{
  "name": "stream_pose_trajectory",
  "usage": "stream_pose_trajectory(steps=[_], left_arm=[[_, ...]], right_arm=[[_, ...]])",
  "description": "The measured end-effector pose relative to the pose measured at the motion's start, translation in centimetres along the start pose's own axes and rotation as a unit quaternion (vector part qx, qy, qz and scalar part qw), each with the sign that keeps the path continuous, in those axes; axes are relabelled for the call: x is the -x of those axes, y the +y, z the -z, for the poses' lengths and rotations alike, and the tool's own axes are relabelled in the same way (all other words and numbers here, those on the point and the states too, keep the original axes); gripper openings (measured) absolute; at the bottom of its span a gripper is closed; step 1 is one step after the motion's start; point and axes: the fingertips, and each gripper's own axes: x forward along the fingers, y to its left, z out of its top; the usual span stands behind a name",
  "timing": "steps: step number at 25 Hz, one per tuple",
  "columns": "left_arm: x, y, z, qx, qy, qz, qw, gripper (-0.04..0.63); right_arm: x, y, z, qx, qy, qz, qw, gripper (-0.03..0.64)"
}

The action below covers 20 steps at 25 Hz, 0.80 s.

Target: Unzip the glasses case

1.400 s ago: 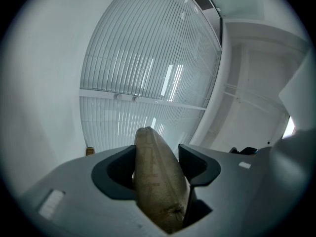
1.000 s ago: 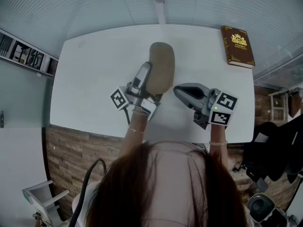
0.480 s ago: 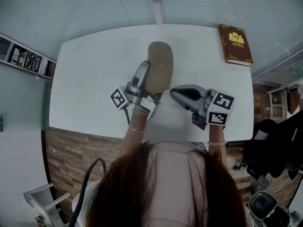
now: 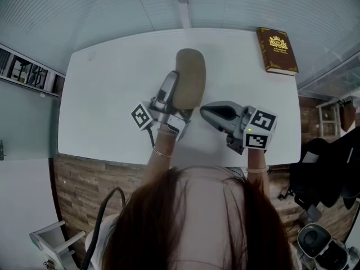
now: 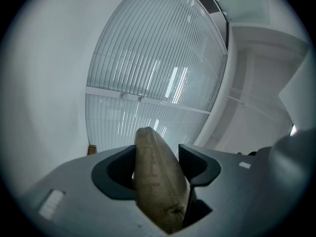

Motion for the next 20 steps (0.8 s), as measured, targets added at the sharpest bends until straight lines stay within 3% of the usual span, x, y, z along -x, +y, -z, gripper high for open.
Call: stream_pose_trajectory(steps=[20], left_arm=[[-0.4, 0.6, 0.1, -0.012, -0.01, -0.017, 0.9997, 0.279]], right_arm=[[-1.2, 0.3, 1.0, 0.011, 0.02, -0.01, 1.0, 0.002]])
